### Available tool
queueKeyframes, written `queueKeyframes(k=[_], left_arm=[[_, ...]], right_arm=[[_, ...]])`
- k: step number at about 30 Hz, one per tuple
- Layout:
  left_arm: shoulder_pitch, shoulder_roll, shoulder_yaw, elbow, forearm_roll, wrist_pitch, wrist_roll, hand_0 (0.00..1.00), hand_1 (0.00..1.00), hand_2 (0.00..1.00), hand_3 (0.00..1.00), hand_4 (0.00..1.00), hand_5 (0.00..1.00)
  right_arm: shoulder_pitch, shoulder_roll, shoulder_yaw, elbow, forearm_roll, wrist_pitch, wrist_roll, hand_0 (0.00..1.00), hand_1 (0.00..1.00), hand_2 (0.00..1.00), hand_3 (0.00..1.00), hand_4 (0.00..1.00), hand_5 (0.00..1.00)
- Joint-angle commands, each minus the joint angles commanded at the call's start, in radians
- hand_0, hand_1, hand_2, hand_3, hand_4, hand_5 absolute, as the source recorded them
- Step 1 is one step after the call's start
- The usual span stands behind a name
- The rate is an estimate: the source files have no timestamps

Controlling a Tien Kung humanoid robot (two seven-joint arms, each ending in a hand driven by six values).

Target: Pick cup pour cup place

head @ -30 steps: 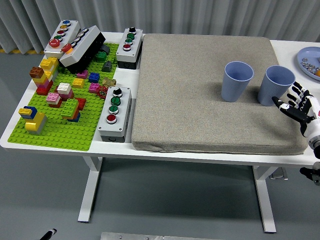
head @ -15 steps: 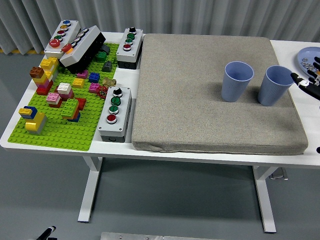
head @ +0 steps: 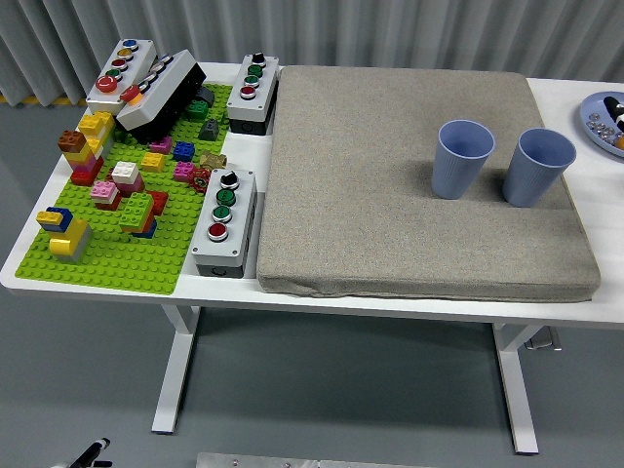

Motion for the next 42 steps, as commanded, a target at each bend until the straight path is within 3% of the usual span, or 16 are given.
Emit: queueKeyframes(k=[5, 6, 14, 42], left_arm=[[0.000, -0.001, 0.011, 0.000, -0.009, -0.001, 0.000, 0.844, 0.832, 0.888, 0.785, 0.644, 0.998], [0.000, -0.001, 0.012, 0.000, -0.010, -0.001, 0.001, 0.844, 0.832, 0.888, 0.785, 0.644, 0.997], [0.003, -0.002, 0.023, 0.000, -0.017, -0.001, 0.001, 0.844, 0.832, 0.888, 0.785, 0.645, 0.998], [0.003, -0.003, 0.016, 0.000, -0.012, -0.001, -0.001, 0.844, 0.832, 0.885, 0.784, 0.645, 0.997]], right_arm=[[0.038, 0.026, 0.060, -0.023, -0.003, -0.024, -0.007, 0.788, 0.706, 0.665, 0.714, 0.787, 0.814], [0.043, 0.029, 0.067, -0.024, -0.004, -0.023, -0.008, 0.781, 0.700, 0.659, 0.705, 0.813, 0.998], [0.069, 0.062, 0.109, -0.037, -0.019, -0.021, -0.004, 0.788, 0.703, 0.669, 0.713, 0.816, 0.998], [0.070, 0.072, 0.122, -0.044, -0.036, -0.017, -0.009, 0.813, 0.725, 0.701, 0.734, 0.822, 0.998]])
